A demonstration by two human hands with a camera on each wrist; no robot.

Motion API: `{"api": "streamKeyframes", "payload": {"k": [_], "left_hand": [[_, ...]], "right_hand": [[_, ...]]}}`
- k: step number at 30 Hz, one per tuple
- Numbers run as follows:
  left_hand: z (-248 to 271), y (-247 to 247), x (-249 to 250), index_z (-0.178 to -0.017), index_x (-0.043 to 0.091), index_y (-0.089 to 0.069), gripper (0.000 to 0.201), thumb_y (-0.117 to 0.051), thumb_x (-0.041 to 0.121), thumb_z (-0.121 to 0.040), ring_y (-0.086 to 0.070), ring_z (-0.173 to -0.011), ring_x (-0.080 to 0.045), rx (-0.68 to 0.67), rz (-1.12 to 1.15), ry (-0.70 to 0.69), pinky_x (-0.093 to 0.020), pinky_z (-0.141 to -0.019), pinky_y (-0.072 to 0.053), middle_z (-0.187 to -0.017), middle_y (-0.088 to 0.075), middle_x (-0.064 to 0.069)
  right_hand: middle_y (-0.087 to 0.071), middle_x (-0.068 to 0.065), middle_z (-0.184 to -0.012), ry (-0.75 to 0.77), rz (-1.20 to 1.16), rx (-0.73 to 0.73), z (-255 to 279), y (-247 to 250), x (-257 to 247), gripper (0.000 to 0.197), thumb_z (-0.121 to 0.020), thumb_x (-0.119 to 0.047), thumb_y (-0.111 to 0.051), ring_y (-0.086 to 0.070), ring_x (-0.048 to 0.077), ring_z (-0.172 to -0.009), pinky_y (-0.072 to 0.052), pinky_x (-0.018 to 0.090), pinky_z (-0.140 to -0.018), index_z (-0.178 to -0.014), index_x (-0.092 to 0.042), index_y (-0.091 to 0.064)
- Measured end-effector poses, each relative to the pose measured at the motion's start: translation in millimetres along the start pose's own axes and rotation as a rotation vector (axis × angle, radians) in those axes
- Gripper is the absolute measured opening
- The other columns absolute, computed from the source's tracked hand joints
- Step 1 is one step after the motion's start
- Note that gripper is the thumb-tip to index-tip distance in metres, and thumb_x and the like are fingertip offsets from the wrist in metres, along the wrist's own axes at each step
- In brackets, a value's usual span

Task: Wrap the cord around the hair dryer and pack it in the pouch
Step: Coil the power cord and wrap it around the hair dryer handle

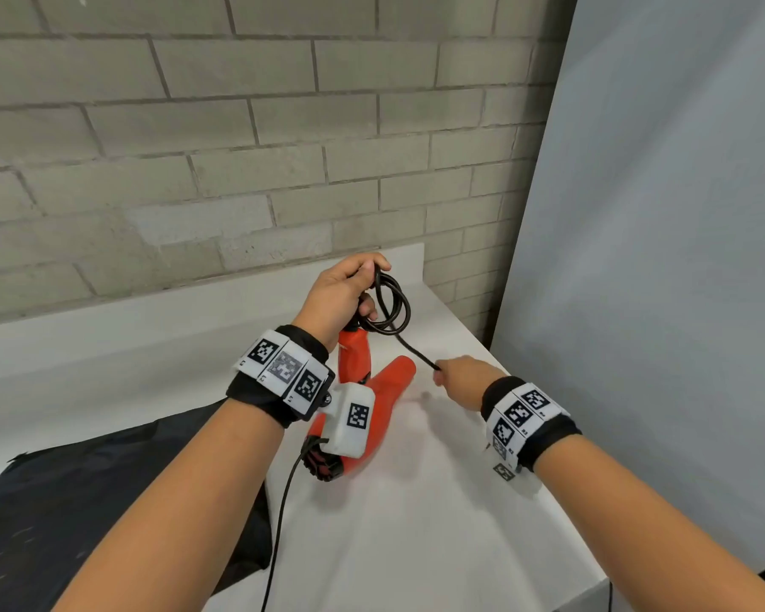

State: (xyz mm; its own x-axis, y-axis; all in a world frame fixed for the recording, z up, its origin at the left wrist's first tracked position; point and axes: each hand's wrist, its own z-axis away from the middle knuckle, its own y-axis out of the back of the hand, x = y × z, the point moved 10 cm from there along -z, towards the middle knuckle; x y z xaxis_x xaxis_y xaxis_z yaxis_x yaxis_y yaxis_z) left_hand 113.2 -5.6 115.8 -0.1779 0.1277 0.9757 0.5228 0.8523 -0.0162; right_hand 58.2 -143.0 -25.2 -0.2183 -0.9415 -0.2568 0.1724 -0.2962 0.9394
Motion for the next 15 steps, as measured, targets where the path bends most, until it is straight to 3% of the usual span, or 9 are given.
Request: {"api": "streamKeyframes", "payload": {"k": [2, 4, 6, 9, 11, 12, 13, 15], "left_hand": [[0.3, -1.6, 0.0, -0.078, 0.018, -0.058, 0.027, -0.038, 0.011, -0.096, -0.037, -0.037, -0.003, -0.017, 0.01, 0.0, -0.017, -0.043, -0.042, -0.075, -0.048, 0.001], [0.5, -3.4, 1.8, -0.078, 0.018, -0.057, 0.026, -0.039, 0.011, -0.095, -0.036, -0.038, -0.002, -0.037, -0.014, -0.012, -0.017, -0.043, -0.042, -0.072, -0.045, 0.003], [0.4, -3.3, 3.2, -0.078, 0.017, -0.056, 0.025, -0.039, 0.009, -0.095, -0.034, -0.038, -0.002, -0.047, -0.025, -0.016, -0.016, -0.043, -0.042, -0.07, -0.042, 0.003], [0.6, -4.4, 4.2, -0.079, 0.017, -0.056, 0.023, -0.041, 0.007, -0.094, -0.031, -0.039, -0.003, -0.054, -0.034, -0.023, -0.016, -0.044, -0.041, -0.068, -0.04, 0.001], [0.8, -4.8, 5.6, -0.08, 0.018, -0.057, 0.022, -0.044, 0.006, -0.092, -0.032, -0.04, -0.002, -0.054, -0.054, -0.037, -0.015, -0.043, -0.039, -0.062, -0.045, 0.005], [1.2, -4.8, 6.4, -0.08, 0.018, -0.058, 0.021, -0.046, 0.006, -0.092, -0.033, -0.04, -0.001, -0.057, -0.066, -0.044, -0.014, -0.043, -0.038, -0.057, -0.047, 0.009], [1.3, -5.0, 6.4, -0.08, 0.019, -0.059, 0.021, -0.047, 0.006, -0.091, -0.033, -0.041, -0.002, -0.065, -0.065, -0.047, -0.015, -0.044, -0.036, -0.054, -0.046, 0.011], [2.6, -7.9, 3.6, -0.079, 0.02, -0.062, 0.022, -0.049, 0.007, -0.09, -0.032, -0.044, -0.006, -0.093, -0.014, -0.024, -0.019, -0.045, -0.036, -0.06, -0.044, 0.005]], "right_hand": [[-0.058, 0.017, -0.12, -0.077, 0.161, -0.095, 0.2, -11.1, 8.2, 0.029, -0.094, -0.014, -0.035, -0.056, 0.032, -0.108, -0.045, 0.036, -0.09, -0.116, -0.005, -0.051], [-0.057, 0.014, -0.122, -0.057, 0.112, -0.052, 0.5, -1.1, 1.8, 0.032, -0.092, -0.016, -0.042, -0.056, 0.03, -0.108, -0.045, 0.036, -0.091, -0.123, -0.01, -0.046], [-0.055, 0.009, -0.125, 0.05, -0.172, 0.045, 4.2, 21.9, -18.4, 0.044, -0.089, -0.019, -0.05, -0.054, 0.026, -0.111, -0.043, 0.032, -0.092, -0.131, -0.017, -0.039], [-0.051, -0.001, -0.13, 0.278, -0.62, 0.092, 18.4, 54.0, -58.3, 0.056, -0.083, -0.001, -0.05, -0.047, 0.013, -0.121, -0.04, 0.017, -0.086, -0.133, -0.023, -0.037], [-0.054, -0.006, -0.124, 0.399, -0.784, 0.088, 27.2, 67.3, -80.3, 0.055, -0.082, 0.008, -0.048, -0.048, 0.002, -0.116, -0.04, 0.004, -0.08, -0.129, -0.018, -0.044], [-0.055, -0.003, -0.12, 0.437, -0.873, 0.098, 30.1, 72.2, -86.2, 0.046, -0.085, 0.009, -0.046, -0.051, 0.001, -0.11, -0.042, 0.003, -0.081, -0.126, -0.011, -0.047], [-0.058, 0.003, -0.116, 0.458, -0.955, 0.125, 33.0, 77.2, -89.2, 0.034, -0.09, 0.005, -0.043, -0.055, 0.005, -0.105, -0.045, 0.007, -0.084, -0.122, -0.003, -0.049], [-0.061, 0.022, -0.109, 0.452, -1.039, 0.232, 35.9, 85.3, -86.8, 0.023, -0.097, -0.006, -0.034, -0.06, 0.029, -0.1, -0.049, 0.028, -0.093, -0.11, 0.002, -0.052]]}}
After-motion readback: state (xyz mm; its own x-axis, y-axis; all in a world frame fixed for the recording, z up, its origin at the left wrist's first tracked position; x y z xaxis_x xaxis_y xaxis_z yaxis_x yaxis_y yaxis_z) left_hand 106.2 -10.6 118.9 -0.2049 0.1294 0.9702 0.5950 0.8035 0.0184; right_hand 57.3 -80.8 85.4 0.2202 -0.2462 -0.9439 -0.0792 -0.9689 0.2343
